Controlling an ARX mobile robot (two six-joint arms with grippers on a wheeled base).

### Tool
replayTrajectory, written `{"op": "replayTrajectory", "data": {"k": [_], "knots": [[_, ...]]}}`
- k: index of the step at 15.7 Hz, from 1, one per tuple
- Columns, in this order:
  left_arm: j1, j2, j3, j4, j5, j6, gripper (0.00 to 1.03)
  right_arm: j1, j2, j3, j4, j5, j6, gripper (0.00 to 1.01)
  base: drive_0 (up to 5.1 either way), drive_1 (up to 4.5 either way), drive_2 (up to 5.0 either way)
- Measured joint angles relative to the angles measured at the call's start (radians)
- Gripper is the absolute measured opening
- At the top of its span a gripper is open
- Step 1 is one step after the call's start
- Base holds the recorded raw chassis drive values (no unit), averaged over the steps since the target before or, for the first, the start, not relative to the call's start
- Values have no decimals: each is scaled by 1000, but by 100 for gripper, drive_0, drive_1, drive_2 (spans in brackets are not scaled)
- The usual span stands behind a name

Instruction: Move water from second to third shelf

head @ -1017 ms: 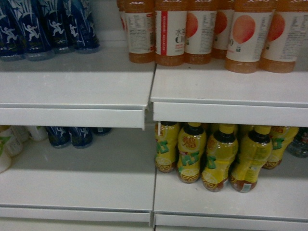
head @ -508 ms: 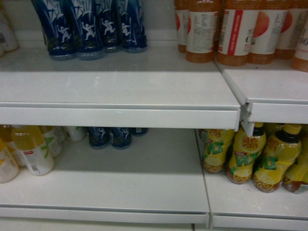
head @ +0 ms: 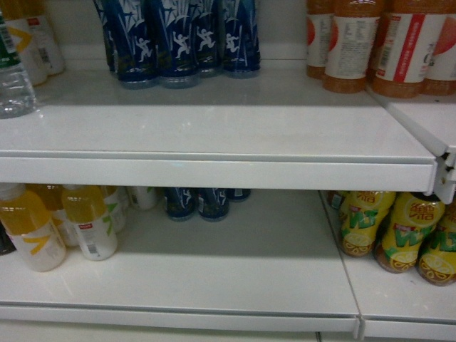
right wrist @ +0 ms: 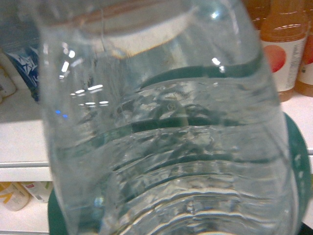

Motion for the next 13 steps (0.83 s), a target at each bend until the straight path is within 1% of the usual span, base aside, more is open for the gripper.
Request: {"op": "replayTrajectory", "data": {"k": [13], "knots": [[0, 0, 0, -2, 0, 0, 98, 0, 2, 0, 3, 0, 0, 44, -483, 236, 236]]}}
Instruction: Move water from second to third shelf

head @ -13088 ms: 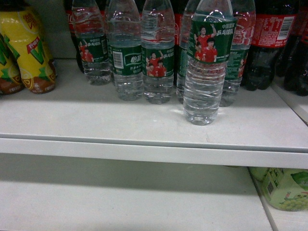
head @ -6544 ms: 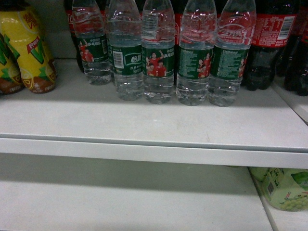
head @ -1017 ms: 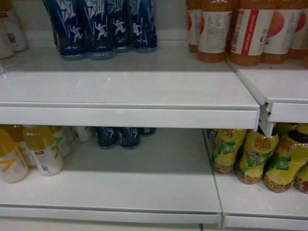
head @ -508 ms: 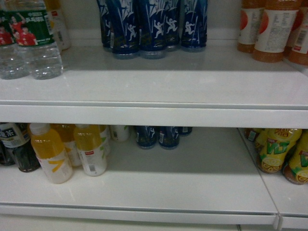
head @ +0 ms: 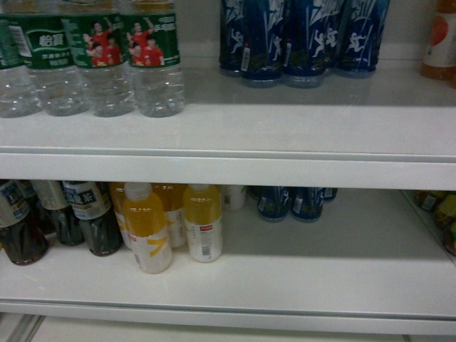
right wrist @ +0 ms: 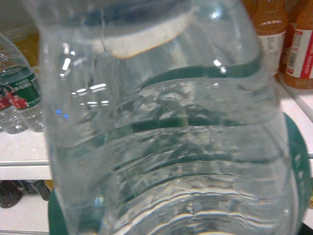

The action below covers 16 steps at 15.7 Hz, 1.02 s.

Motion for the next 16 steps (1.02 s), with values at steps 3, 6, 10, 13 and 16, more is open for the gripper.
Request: {"op": "replayTrajectory", "data": {"k": [3, 6, 10, 13, 16], "knots": [[0, 0, 0, 1, -1, 0, 98, 0, 0, 0, -3, 0, 0, 44, -483, 236, 236], [0, 0, 0, 0, -1, 0, 98, 0, -3, 0, 2, 0, 0, 44, -481, 240, 240], [0, 0, 0, 0, 0, 0, 98, 0, 0, 0, 0, 0, 0, 44, -480, 243, 243], [0, 0, 0, 0, 0, 0, 98, 0, -1, 0, 4, 0, 0, 44, -480, 243, 243], [0, 0, 0, -1, 0, 0, 98, 0, -1, 0, 2, 0, 0, 44, -480, 243, 243]]}}
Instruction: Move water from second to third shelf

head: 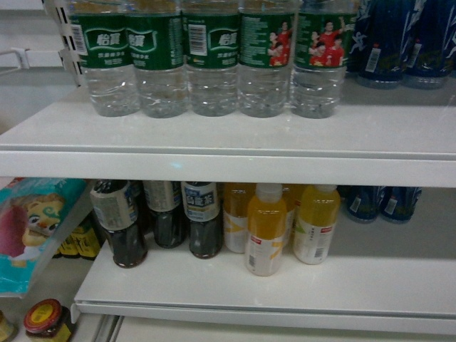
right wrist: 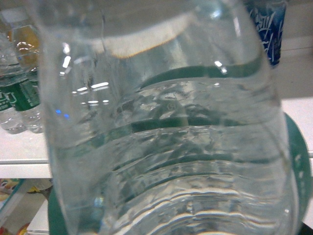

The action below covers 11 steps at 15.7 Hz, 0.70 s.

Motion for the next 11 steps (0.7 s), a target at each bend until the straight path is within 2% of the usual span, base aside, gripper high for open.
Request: {"op": "replayTrajectory", "data": {"k": [9, 11], "knots": [[0, 0, 0, 2, 0, 0, 98, 0, 0, 0, 0, 0, 0, 44, -486, 236, 236], [-1, 0, 0, -2, -4, 0, 98, 3, 3, 0, 4, -13, 0, 44, 0, 0, 0]]}}
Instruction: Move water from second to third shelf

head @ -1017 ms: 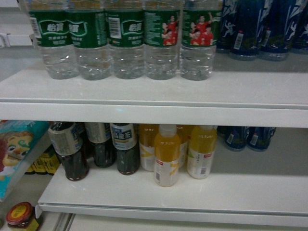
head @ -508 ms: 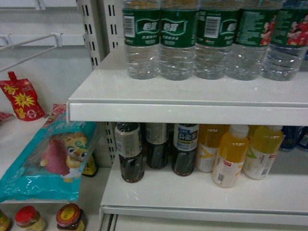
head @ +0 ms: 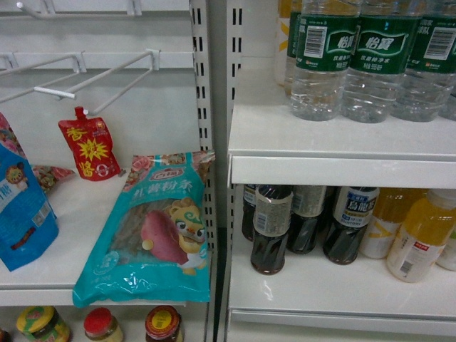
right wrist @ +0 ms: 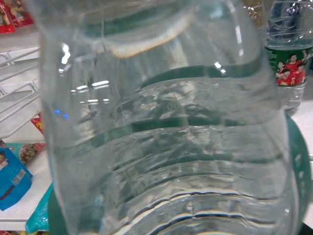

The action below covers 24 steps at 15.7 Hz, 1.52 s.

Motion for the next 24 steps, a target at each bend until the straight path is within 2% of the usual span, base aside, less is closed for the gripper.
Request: {"op": "replayTrajectory", "data": {"k": [2, 8, 9, 10, 12, 14, 16, 20, 24], "knots": [[0, 0, 0, 3, 1, 0, 98, 1, -3, 0, -3, 13, 3, 44, 0, 0, 0], [0, 0, 0, 3, 3, 0, 98, 2, -3, 0, -5, 14, 3, 44, 0, 0, 0], [0, 0, 0, 3, 3, 0, 98, 0, 16, 42, -121, 32, 14, 44, 0, 0, 0], [0, 0, 0, 3, 3, 0, 98, -25, 65, 64, -152, 22, 14, 44, 0, 0, 0], [0, 0, 0, 3, 3, 0, 98, -71, 196, 95, -41, 4, 6, 44, 0, 0, 0], [0, 0, 0, 3, 3, 0, 98, -85, 328, 163, 77, -18, 0, 44, 0, 0, 0], [0, 0, 0, 3, 3, 0, 98, -84, 518, 252, 177, -17, -8, 44, 0, 0, 0], [0, 0, 0, 3, 3, 0, 98, -83, 796, 437, 212, -5, -12, 44, 0, 0, 0], [0, 0, 0, 3, 3, 0, 98, -82, 899, 549, 192, 10, -13, 44, 0, 0, 0]]}}
